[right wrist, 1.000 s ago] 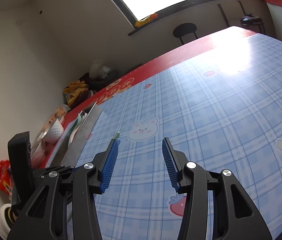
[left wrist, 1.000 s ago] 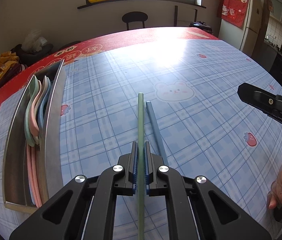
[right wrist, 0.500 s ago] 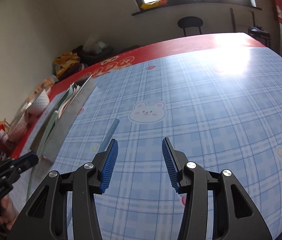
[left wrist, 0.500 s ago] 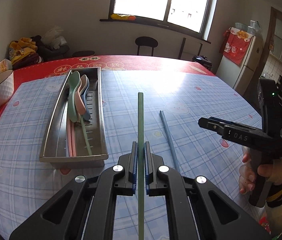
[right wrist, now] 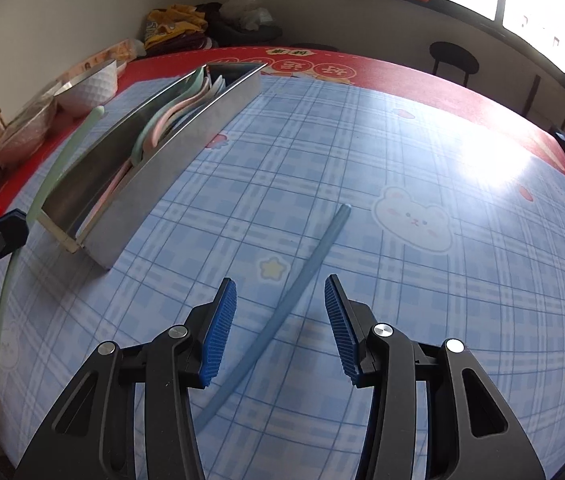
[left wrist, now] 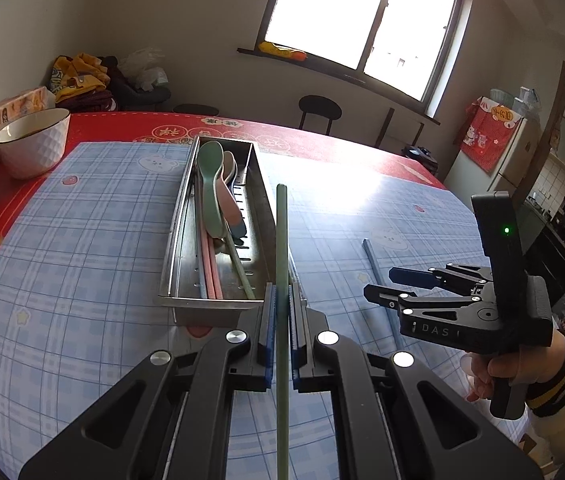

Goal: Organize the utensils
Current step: 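Grasp and lift the blue stick with the right tool while the left carries the green stick, then lower the green stick into the steel tray with the left tool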

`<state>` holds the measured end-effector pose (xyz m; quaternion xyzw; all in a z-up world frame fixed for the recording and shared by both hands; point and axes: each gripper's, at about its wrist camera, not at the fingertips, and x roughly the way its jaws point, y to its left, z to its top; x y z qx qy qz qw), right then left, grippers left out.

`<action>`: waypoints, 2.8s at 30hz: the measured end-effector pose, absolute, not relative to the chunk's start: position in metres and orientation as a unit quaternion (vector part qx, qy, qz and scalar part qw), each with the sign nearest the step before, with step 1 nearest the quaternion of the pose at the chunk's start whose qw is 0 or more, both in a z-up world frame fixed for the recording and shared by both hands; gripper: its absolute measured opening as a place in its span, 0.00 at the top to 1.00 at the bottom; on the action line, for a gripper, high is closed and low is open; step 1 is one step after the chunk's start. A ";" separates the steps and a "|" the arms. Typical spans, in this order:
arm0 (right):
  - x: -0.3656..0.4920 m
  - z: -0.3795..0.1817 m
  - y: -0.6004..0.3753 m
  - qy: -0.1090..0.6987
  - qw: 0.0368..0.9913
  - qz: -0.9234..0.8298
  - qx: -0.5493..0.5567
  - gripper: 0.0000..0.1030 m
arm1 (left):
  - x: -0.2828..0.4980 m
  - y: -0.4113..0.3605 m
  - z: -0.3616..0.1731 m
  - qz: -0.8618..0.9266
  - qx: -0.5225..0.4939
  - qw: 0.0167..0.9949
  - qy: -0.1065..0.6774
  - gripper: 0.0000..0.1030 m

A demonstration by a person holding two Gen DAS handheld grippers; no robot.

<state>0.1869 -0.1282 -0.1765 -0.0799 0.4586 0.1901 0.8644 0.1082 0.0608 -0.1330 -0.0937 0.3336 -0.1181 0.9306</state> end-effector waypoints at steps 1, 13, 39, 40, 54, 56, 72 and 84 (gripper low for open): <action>0.187 -0.178 -0.127 0.461 0.863 0.188 -0.085 0.57 | 0.109 0.064 -0.134 -0.119 -0.097 0.930 0.335 0.94; 0.195 -0.176 -0.153 0.470 0.868 0.146 -0.070 0.91 | 0.108 0.083 -0.141 -0.128 -0.122 0.927 0.330 0.94; 0.180 -0.178 -0.155 0.451 0.881 0.136 -0.037 0.92 | 0.115 0.085 -0.143 -0.116 -0.136 0.924 0.337 0.94; 0.181 -0.178 -0.158 0.452 0.880 0.141 -0.024 0.93 | 0.114 0.085 -0.144 -0.116 -0.137 0.924 0.337 0.94; 0.196 -0.144 -0.182 0.385 0.888 0.205 0.146 0.94 | 0.136 0.096 -0.122 -0.092 -0.150 0.927 0.332 0.94; 0.202 -0.145 -0.178 0.382 0.885 0.212 0.161 0.94 | 0.146 0.096 -0.116 -0.087 -0.151 0.927 0.333 0.94; 0.227 -0.167 -0.173 0.365 0.871 0.247 0.218 0.94 | 0.277 0.083 -0.116 -0.014 -0.088 0.908 0.409 0.94; 0.225 -0.169 -0.175 0.364 0.863 0.263 0.231 0.94 | 0.293 0.083 -0.135 0.014 -0.043 0.898 0.438 0.93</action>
